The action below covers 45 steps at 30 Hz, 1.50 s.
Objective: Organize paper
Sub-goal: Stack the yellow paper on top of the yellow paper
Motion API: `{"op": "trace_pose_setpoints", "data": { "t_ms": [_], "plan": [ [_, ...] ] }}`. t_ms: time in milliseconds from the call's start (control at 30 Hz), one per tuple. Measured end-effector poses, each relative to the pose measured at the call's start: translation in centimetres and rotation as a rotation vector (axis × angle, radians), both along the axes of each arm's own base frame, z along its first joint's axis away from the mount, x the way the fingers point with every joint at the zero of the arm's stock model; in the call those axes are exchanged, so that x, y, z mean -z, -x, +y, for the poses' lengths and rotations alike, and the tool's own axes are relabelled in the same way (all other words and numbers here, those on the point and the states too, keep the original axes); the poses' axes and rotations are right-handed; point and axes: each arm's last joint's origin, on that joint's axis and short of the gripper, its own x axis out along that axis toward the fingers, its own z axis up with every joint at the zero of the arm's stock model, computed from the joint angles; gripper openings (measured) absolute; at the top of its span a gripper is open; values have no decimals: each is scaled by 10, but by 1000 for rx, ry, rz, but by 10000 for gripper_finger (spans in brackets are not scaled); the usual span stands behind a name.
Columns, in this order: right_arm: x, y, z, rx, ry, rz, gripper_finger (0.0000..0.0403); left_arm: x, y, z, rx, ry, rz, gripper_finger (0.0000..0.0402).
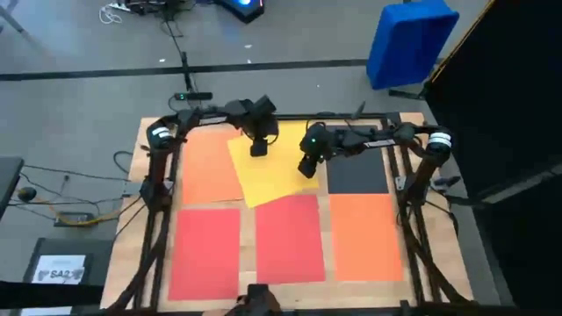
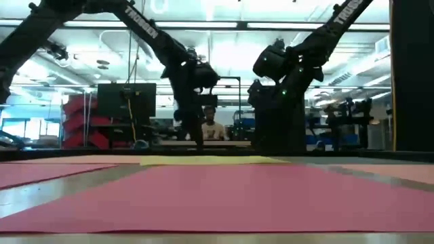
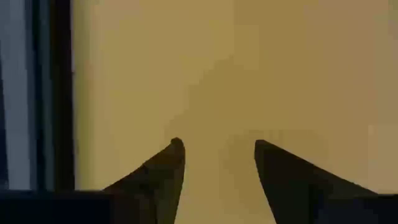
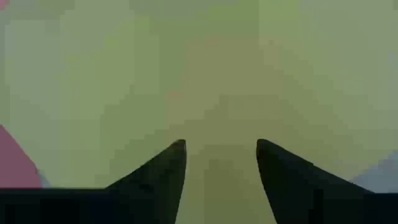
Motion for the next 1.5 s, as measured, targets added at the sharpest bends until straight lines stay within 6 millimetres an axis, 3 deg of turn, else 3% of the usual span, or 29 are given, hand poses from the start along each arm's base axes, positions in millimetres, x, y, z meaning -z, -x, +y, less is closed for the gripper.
{"op": "trace_pose_setpoints", "data": {
  "t_ms": [233,400,567,900,1100,1333,1500],
  "plan": [
    [2,3,0,-21,2,36,171,-18,30,-6,-94,139,127,168],
    [5,6,3,-18,-23,84,171,1,54,-17,-147,205,173,152],
    [7,13,-3,105,-101,102,171,22,66,-29,-192,216,181,140],
    [8,19,-8,183,-97,142,162,38,56,-52,-161,65,242,137],
    [10,21,-7,183,-107,169,147,37,43,-55,-139,7,166,137],
    [10,21,-6,173,-131,167,135,37,43,-55,-136,-1,167,137],
    [10,21,-6,168,-130,162,135,47,39,-54,-105,27,165,137]
  ]
}}
